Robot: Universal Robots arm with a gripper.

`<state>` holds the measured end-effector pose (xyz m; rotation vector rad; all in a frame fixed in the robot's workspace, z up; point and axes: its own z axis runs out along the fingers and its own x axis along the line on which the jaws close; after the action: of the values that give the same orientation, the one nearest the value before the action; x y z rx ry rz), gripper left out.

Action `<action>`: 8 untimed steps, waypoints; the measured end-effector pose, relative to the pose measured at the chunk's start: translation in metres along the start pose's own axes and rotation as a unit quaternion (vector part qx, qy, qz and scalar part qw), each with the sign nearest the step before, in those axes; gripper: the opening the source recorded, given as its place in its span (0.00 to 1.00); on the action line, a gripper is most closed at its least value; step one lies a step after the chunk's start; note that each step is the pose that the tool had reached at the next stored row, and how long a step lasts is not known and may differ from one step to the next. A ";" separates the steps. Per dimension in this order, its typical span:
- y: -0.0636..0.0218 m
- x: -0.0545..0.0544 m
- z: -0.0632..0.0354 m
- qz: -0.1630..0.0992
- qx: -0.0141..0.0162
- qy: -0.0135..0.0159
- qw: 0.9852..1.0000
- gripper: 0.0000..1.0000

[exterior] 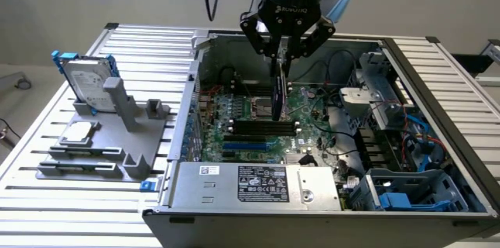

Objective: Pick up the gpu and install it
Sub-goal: 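Insert the gpu into the slot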

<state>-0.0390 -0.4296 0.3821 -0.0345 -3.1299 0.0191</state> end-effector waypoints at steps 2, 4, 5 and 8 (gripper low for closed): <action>0.0000 0.000 0.0000 0.000 0.000 0.000 1.000 0.26; 0.0000 0.000 0.0000 0.000 0.000 0.000 1.000 0.26; 0.0000 0.000 0.0000 0.000 0.000 0.000 1.000 0.26; 0.0000 0.000 0.0002 0.000 0.000 -0.001 1.000 0.26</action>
<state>-0.0390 -0.4296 0.3819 -0.0334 -3.1326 0.0195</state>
